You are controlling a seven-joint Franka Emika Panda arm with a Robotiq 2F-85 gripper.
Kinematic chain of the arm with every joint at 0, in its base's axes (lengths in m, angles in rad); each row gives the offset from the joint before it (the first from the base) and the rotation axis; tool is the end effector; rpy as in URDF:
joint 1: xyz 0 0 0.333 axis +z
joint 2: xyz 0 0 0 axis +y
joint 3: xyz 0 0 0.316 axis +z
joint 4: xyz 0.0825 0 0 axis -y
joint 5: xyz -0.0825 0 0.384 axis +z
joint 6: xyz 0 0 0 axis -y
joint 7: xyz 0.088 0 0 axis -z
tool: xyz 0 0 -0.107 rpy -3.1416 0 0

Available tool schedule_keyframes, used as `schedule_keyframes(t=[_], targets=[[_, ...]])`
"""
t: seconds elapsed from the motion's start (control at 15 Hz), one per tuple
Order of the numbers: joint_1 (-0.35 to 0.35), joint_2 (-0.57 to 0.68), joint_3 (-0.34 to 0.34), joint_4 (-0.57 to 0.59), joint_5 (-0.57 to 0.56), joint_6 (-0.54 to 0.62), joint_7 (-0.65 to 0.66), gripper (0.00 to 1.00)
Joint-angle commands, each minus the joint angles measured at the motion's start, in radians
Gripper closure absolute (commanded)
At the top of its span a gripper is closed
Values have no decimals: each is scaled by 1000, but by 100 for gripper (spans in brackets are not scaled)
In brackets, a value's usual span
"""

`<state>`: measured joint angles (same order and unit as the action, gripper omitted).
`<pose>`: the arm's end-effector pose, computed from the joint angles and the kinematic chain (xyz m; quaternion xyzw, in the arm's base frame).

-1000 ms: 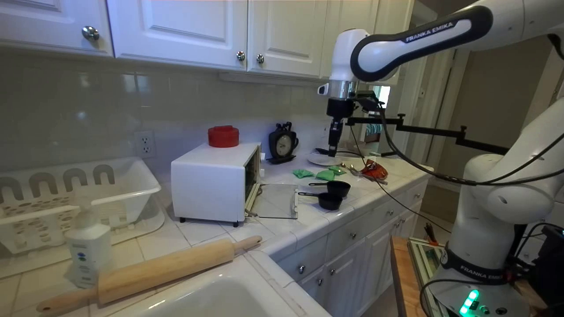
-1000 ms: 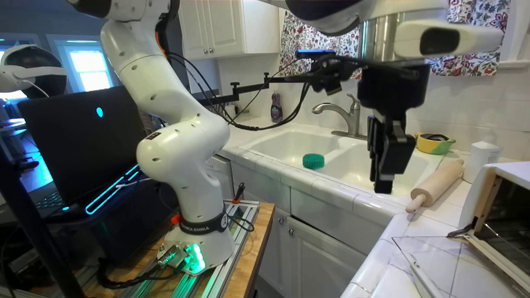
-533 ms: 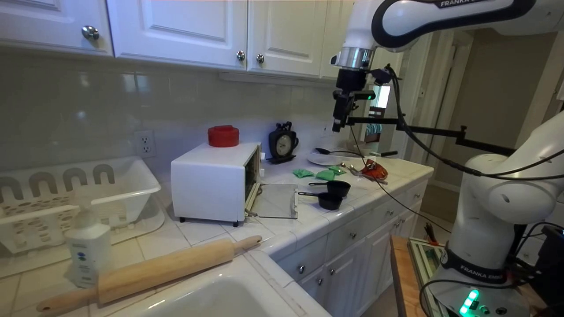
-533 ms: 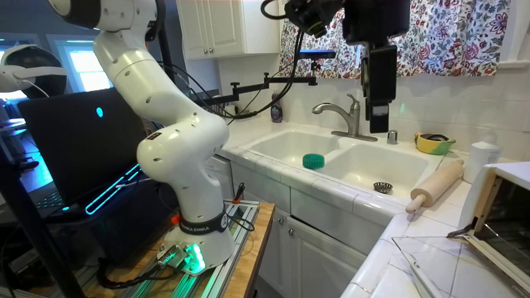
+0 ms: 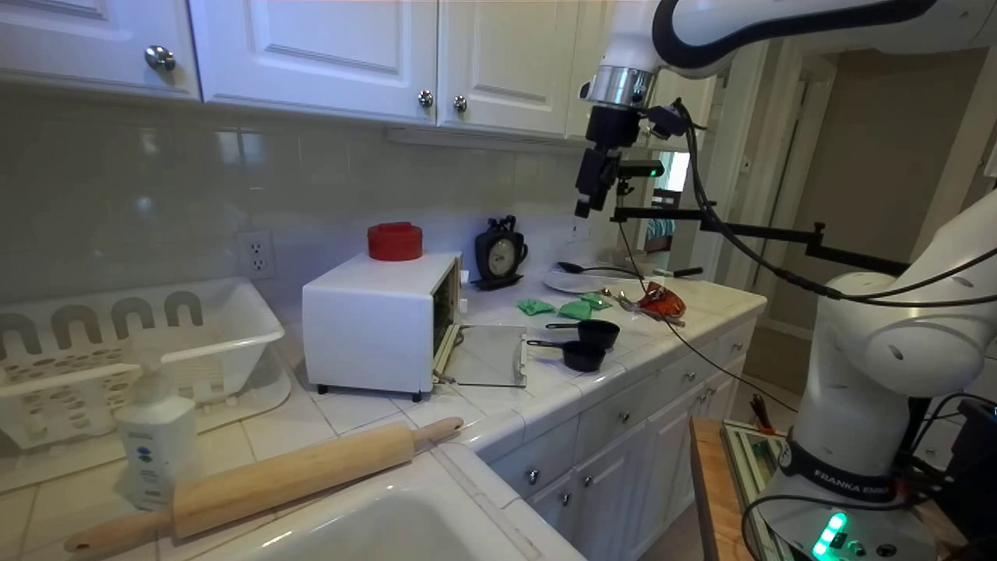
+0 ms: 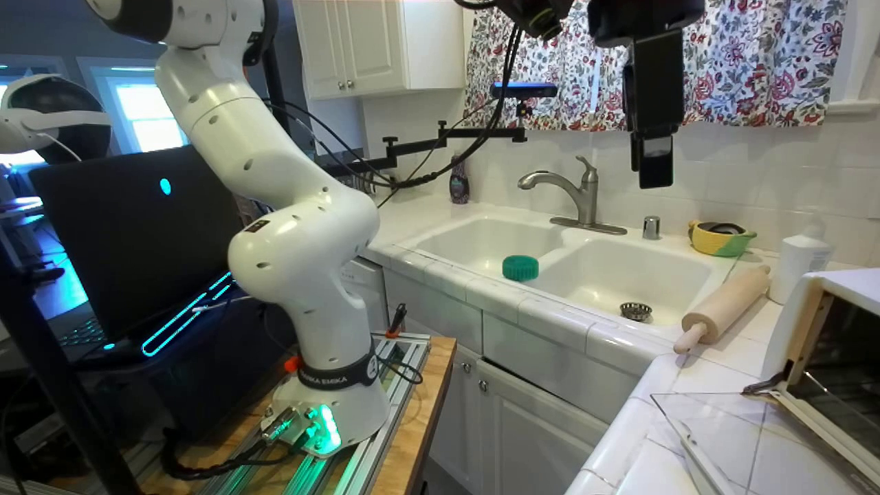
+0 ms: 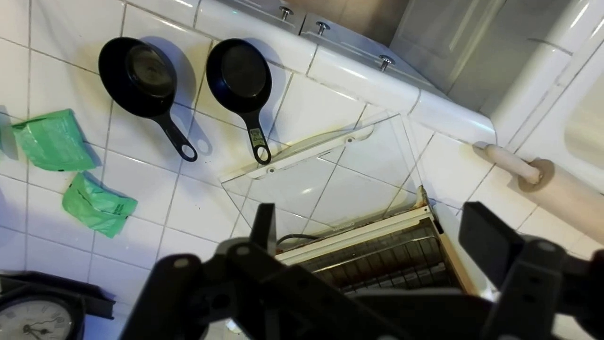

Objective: Open the door on the toaster oven.

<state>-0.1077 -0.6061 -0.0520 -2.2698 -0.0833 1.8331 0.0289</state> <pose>0.3763 -0.0717 0.5953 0.9926 -0.0831 0.0826 0.0313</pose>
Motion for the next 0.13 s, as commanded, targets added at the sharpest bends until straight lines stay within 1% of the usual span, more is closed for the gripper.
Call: schedule_keyframes(t=[0.0,0.07], targets=[[8,3,-4,4,-2,-3,2,0],[8,3,-4,3,-3,-2,2,0]])
